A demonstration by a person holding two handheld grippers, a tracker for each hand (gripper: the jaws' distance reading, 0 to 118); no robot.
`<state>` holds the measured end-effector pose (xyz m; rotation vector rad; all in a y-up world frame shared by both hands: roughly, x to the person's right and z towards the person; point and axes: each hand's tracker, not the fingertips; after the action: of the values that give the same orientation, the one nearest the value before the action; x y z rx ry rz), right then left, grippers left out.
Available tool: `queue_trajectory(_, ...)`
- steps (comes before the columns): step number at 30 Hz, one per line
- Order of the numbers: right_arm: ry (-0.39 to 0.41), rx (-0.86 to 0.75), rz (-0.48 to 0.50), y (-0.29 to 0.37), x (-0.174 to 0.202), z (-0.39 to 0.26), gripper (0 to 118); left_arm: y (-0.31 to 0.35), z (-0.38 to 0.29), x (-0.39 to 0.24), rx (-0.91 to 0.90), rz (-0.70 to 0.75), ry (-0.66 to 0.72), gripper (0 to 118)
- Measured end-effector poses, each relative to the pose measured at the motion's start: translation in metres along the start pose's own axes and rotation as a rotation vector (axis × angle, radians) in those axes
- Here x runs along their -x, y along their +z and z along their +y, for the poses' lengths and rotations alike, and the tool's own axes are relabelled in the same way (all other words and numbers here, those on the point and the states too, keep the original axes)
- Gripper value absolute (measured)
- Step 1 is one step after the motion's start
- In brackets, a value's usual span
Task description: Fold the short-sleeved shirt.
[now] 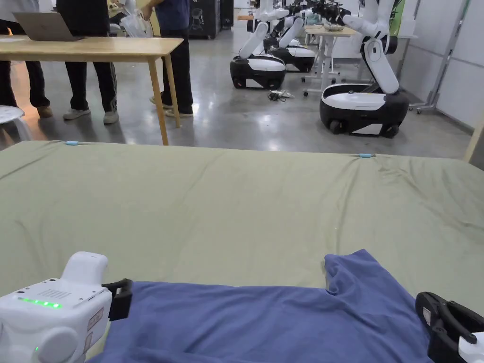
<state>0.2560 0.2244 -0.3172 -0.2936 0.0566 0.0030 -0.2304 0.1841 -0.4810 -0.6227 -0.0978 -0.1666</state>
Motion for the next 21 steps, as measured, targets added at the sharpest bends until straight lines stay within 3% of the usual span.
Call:
queue_trajectory(1, 0.000, 0.016, -0.009, -0.005, -0.004, -0.001, 4, -0.024, 0.004, 0.002, 0.042, 0.007, -0.004, 118)
queue_trajectory(5, -0.068, 0.114, -0.014, -0.029, -0.029, -0.003, 4, -0.097, 0.015, -0.006, 0.166, 0.070, -0.068, 116)
queue_trajectory(10, -0.023, 0.239, -0.080, -0.074, -0.070, 0.004, 4, -0.153, 0.006, -0.011, 0.297, 0.100, -0.062, 109)
queue_trajectory(13, -0.061, 0.400, -0.096, -0.128, -0.102, 0.007, 7, -0.141, 0.010, -0.017, 0.300, 0.062, -0.055, 104)
queue_trajectory(15, -0.052, 0.503, -0.095, -0.173, -0.123, -0.001, 49, -0.125, 0.015, -0.024, 0.276, -0.091, -0.041, 53)
queue_trajectory(17, -0.046, 0.630, -0.057, -0.219, -0.137, -0.015, 98, -0.115, 0.020, -0.030, 0.249, -0.010, -0.134, 18)
queue_trajectory(18, -0.033, 0.684, -0.061, -0.236, -0.140, -0.022, 103, -0.112, 0.021, -0.032, 0.258, -0.019, -0.114, 9)
queue_trajectory(21, 0.027, 0.787, -0.120, -0.272, -0.138, -0.045, 103, -0.103, 0.027, -0.031, 0.239, -0.039, -0.084, 6)
